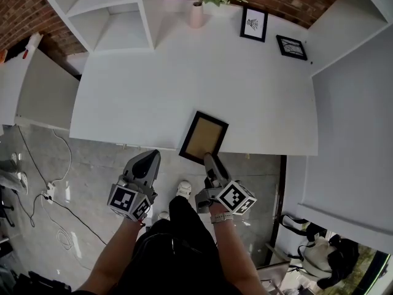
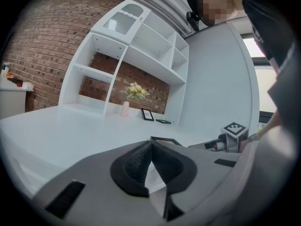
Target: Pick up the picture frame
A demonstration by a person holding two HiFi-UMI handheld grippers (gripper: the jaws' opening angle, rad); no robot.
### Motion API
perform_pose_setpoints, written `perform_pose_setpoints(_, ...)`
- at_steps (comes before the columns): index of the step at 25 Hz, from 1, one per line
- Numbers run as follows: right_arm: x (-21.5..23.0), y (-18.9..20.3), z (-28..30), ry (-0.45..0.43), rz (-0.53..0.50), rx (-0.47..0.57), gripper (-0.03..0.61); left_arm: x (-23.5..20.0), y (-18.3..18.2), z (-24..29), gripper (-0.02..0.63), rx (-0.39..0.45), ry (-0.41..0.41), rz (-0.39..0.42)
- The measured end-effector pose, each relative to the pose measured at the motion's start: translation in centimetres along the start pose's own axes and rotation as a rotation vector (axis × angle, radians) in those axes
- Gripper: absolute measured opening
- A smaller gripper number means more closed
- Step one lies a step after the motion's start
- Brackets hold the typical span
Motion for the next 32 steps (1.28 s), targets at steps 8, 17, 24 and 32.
perform_pose_setpoints(8,0.0,0.4,1.2,-0.037,0.139,-0.037,0.168,-0.5,0.1,0.2,0.003,-0.017,-0.017,-0.006)
perform_pose_setpoints(17,0.4,0.5,1.8,-0.074,0.223,-0.05,0.135,-0.9,-0.4,0.4,0.003,-0.029,-0.04,-0.004)
perform_pose_setpoints(24,1.0,0.7,1.4,-0.045,0.287,-0.066,0.114,-1.0,-0.9,-0.2,0.003,-0.025,-0.067,0.003)
perform_pose_setpoints(32,1.2,0.6,1.0,-0.069,0.295,-0.054,0.061,-0.8,-0.9,-1.1,0.003,-0.021,-0.07,0.006)
Point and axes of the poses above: the fingertips, and each gripper's own axes: z forward along the fingers, x to its right, y out of its underside, the point moved 5 cm from there along -z, backward along the fingers, and after that the axes turned 7 degrees about y, right-handed, at the moved point
